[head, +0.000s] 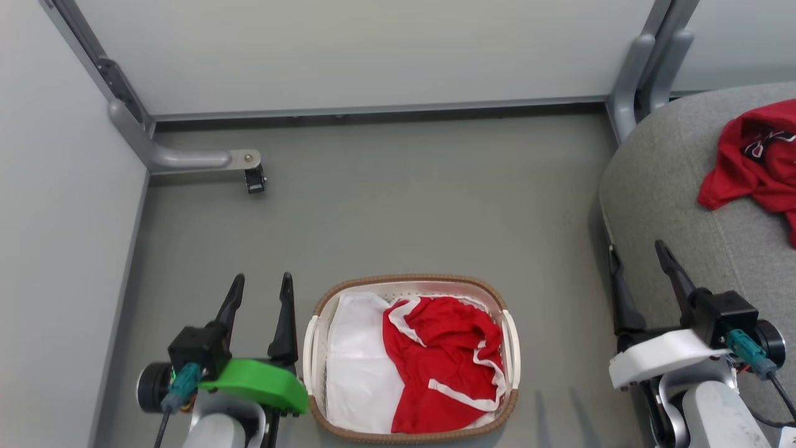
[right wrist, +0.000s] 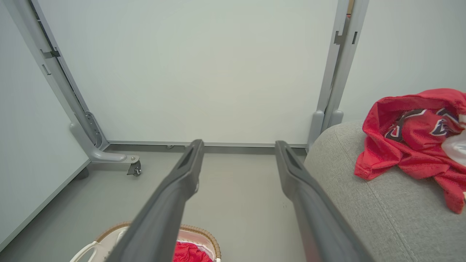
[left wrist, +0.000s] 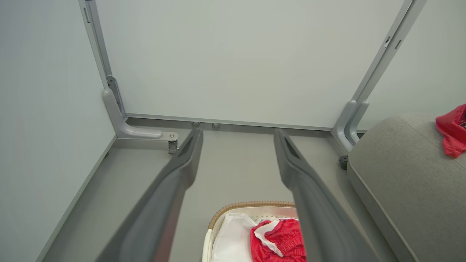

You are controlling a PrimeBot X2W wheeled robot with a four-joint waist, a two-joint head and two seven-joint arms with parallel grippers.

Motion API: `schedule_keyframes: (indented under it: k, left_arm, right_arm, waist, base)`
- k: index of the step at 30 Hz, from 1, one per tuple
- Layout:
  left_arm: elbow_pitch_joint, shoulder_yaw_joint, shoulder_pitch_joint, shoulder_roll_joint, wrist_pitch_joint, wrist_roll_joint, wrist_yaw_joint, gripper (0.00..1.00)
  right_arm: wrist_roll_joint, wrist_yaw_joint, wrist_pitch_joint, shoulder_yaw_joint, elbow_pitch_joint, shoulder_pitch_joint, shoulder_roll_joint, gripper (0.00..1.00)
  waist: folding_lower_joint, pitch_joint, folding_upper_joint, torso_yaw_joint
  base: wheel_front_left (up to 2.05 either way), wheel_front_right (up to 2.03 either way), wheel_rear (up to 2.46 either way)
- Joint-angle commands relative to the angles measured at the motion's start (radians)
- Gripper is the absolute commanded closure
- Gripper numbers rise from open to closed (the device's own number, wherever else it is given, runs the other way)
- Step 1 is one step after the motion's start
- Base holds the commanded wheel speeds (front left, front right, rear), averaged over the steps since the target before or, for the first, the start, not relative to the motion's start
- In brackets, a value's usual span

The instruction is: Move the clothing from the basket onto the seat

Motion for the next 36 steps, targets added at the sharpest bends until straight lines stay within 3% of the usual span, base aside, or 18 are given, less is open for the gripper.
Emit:
schedule_keyframes:
  k: [1,10,19,27,36]
  left_arm:
    - [0.01,-0.007,-0.046,0.002,0.0,0.016,-0.009,0.0]
    - [0.169,-0.112,-0.335,0.002,0.0,0.103,-0.041,0.0]
    - [0.386,-0.293,-0.568,0.004,0.014,0.064,-0.058,0.0]
    - [0.561,-0.452,-0.653,0.005,0.04,0.034,-0.05,0.0]
    - [0.714,-0.511,-0.751,0.004,0.041,0.023,-0.024,0.0]
  right_arm:
    - [-0.005,-0.001,-0.002,-0.002,-0.013,-0.019,-0.003,0.0]
    - [-0.034,-0.001,-0.002,-0.033,-0.094,-0.159,-0.003,0.0]
    - [-0.008,-0.001,-0.002,-0.048,-0.178,-0.284,-0.003,0.0]
    - [0.014,-0.001,-0.002,-0.01,-0.26,-0.347,-0.002,0.0]
    - [0.07,-0.001,-0.002,0.032,-0.316,-0.402,-0.002,0.0]
  waist:
    - [0.0,0.062,0.0,-0.012]
    - [0.0,0.312,0.0,-0.067]
    - [0.0,0.549,0.0,-0.147]
    - [0.0,0.688,0.0,-0.203]
    - [0.0,0.79,0.0,-0.263]
  base:
    - [0.0,0.0,0.0]
    - [0.0,0.0,0.0]
    - [0.0,0.0,0.0]
    - [0.0,0.0,0.0]
    - [0.0,0.0,0.0]
